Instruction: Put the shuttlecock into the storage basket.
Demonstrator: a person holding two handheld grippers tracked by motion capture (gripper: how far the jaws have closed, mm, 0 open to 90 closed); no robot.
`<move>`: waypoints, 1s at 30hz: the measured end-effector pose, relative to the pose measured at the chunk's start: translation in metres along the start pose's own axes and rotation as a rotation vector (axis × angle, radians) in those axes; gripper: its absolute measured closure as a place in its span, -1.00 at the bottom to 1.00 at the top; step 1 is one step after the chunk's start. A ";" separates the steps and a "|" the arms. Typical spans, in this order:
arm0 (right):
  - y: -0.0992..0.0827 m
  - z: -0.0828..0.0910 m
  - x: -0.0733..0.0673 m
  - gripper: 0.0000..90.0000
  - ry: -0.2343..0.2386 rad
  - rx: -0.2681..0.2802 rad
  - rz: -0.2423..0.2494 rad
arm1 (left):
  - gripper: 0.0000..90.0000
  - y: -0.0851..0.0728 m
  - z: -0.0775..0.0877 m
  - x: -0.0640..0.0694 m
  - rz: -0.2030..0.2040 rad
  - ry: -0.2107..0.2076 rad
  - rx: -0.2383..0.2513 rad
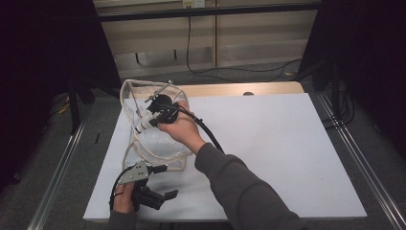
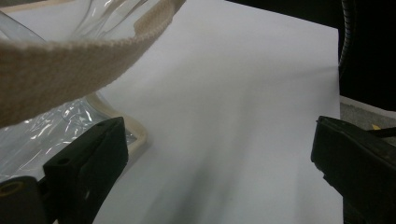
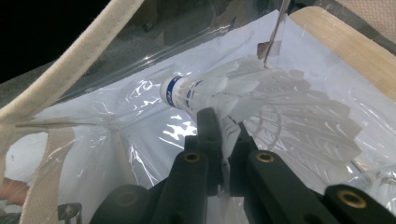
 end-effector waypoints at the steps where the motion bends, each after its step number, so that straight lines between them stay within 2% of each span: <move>1: 0.000 -0.001 0.000 0.96 0.002 0.001 -0.001 | -0.91 0.000 0.000 0.000 -0.001 0.000 0.001; 30: -0.002 -0.017 0.000 0.96 0.015 -0.013 -0.009 | -0.91 0.000 0.002 -0.001 0.000 0.003 0.004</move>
Point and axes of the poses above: each handheld gripper's, and its own axes: z roughly backward along the jaws, y roughly out of its top, x roughly to its right, the point moved 3 cm from there along -z, roughly forward along the jaws, and after that the axes turned 6 degrees about -x, right-handed, at the moved point
